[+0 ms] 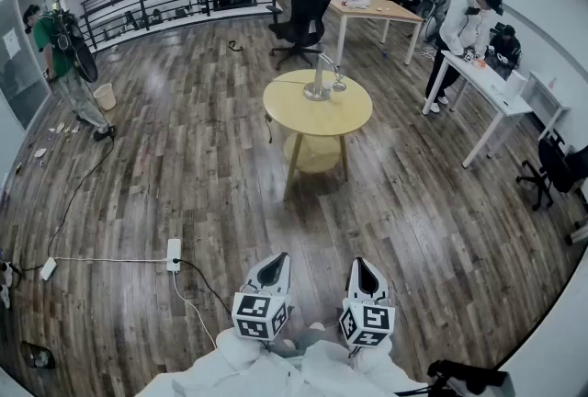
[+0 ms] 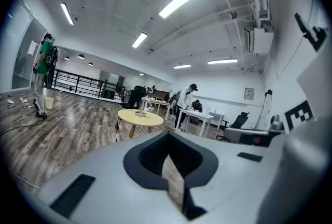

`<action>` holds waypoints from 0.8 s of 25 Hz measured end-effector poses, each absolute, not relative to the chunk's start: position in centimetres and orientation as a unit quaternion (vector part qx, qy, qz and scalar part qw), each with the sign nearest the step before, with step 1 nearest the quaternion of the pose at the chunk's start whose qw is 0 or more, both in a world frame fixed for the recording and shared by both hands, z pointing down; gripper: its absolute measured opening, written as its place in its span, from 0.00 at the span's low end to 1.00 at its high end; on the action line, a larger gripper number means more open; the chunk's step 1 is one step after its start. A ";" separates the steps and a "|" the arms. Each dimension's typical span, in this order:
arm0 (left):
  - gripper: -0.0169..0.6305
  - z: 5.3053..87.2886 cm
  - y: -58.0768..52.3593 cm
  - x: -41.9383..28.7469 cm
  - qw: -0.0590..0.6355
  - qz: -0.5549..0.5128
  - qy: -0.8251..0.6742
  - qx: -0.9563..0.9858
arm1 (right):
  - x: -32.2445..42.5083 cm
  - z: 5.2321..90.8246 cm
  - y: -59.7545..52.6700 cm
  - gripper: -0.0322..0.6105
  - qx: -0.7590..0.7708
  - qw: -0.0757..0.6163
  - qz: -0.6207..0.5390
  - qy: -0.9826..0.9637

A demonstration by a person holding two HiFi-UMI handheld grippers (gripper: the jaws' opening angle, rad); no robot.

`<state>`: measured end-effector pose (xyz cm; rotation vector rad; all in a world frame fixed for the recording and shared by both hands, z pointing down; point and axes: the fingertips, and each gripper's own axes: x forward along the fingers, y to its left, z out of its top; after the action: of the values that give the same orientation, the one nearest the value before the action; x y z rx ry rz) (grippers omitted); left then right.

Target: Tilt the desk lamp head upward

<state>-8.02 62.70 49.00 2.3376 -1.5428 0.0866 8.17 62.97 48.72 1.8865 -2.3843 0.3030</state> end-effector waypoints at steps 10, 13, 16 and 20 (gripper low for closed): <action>0.02 50.4 54.9 -5.6 0.171 0.042 -0.534 0.827 | 10.0 49.5 54.5 0.07 0.618 0.045 0.101 -0.778; 0.02 50.5 51.7 -4.8 0.170 0.043 -0.535 0.826 | 10.6 49.7 51.2 0.07 0.614 0.042 0.102 -0.781; 0.02 50.2 48.1 -4.3 0.166 0.041 -0.540 0.824 | 11.1 49.5 47.6 0.07 0.610 0.039 0.100 -0.785; 0.02 49.5 43.6 -3.7 0.163 0.038 -0.548 0.820 | 11.9 48.9 43.1 0.07 0.602 0.037 0.096 -0.792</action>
<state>-3.67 43.59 49.51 2.3378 -1.5625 0.1071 11.92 43.06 48.85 1.8486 -2.4300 0.2940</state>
